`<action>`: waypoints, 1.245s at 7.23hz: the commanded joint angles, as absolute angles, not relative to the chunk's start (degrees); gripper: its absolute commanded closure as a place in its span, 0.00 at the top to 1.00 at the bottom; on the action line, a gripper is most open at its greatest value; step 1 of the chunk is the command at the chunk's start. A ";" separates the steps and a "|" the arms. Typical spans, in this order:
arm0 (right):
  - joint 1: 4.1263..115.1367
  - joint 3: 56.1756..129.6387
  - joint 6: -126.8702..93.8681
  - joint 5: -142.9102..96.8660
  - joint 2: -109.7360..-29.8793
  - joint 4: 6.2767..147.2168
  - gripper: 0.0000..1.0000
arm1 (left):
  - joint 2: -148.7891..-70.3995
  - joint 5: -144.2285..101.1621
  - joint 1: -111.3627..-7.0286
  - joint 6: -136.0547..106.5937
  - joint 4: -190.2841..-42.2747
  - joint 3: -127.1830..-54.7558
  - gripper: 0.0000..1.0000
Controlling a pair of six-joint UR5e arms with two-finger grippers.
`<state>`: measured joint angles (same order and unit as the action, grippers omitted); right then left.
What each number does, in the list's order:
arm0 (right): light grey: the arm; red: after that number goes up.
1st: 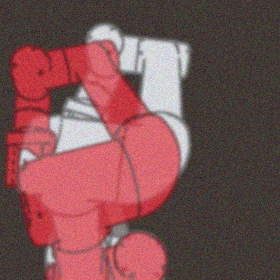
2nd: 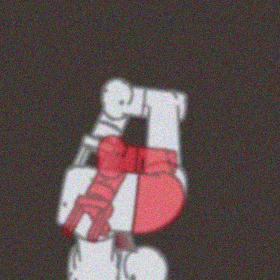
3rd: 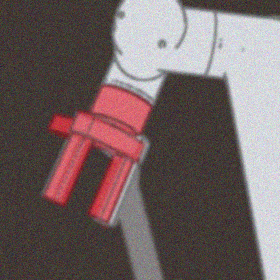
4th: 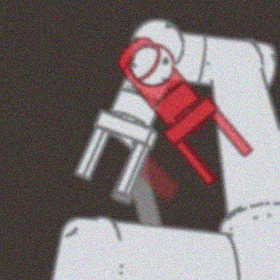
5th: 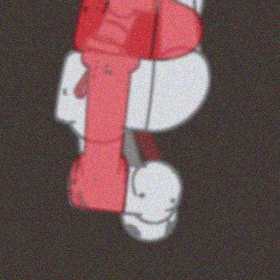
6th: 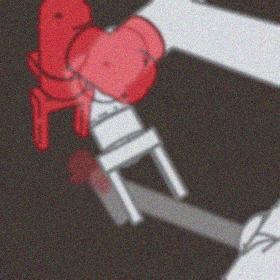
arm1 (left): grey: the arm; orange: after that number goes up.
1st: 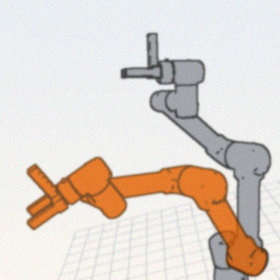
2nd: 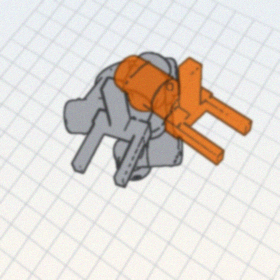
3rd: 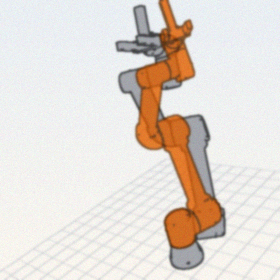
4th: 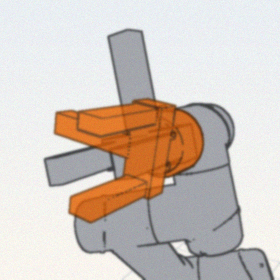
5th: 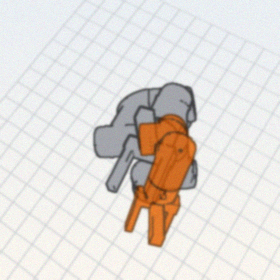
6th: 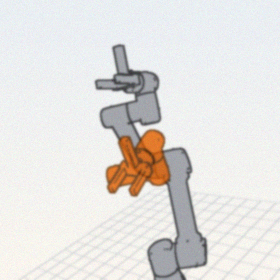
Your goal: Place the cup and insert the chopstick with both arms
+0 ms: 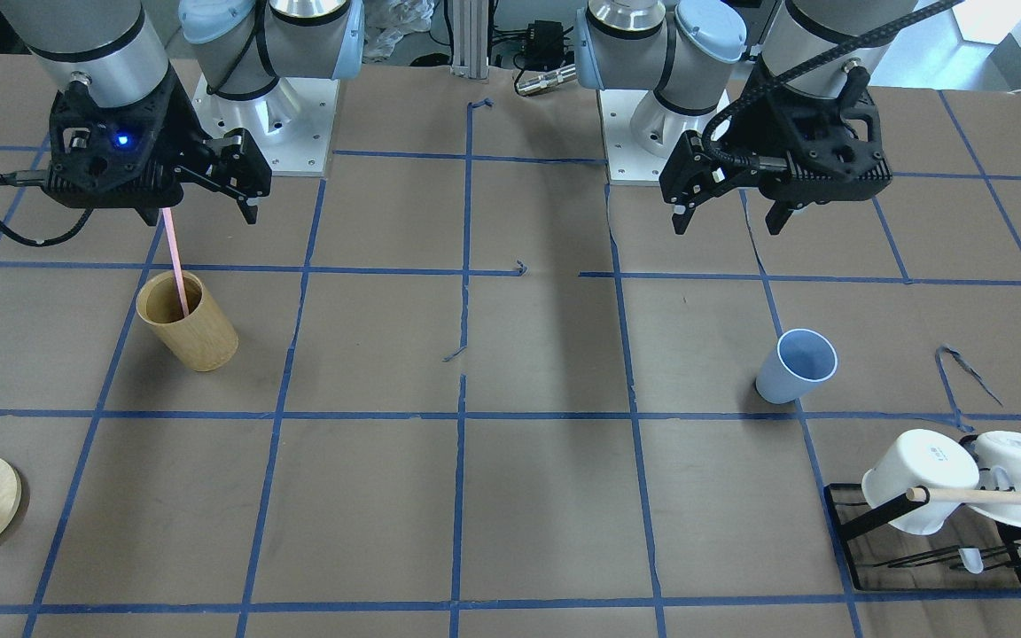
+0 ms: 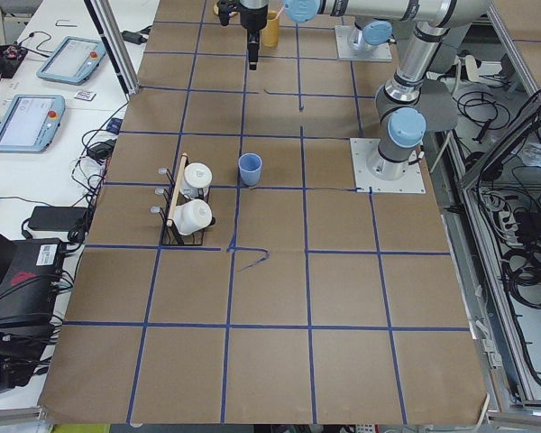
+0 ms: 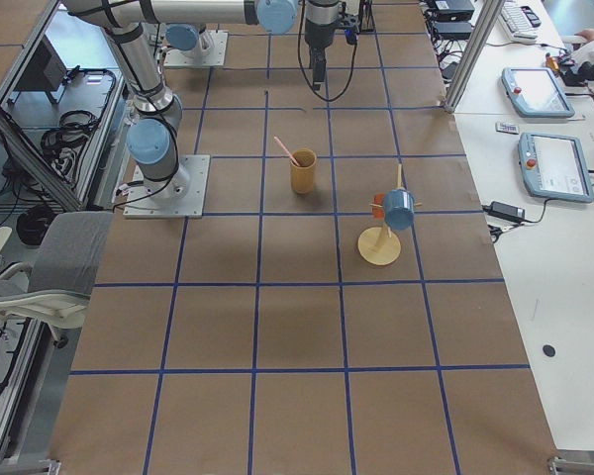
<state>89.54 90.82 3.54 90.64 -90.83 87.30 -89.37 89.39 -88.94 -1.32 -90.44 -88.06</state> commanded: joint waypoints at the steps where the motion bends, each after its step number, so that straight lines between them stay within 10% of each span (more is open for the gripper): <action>1: 89.30 90.79 4.04 90.53 -90.36 87.01 1.00 | -89.30 89.38 -88.86 -1.32 -90.44 -87.98 1.00; 9: 89.74 91.14 3.52 90.70 -90.97 86.84 1.00 | -89.12 89.38 -88.86 -1.23 -90.44 -87.98 1.00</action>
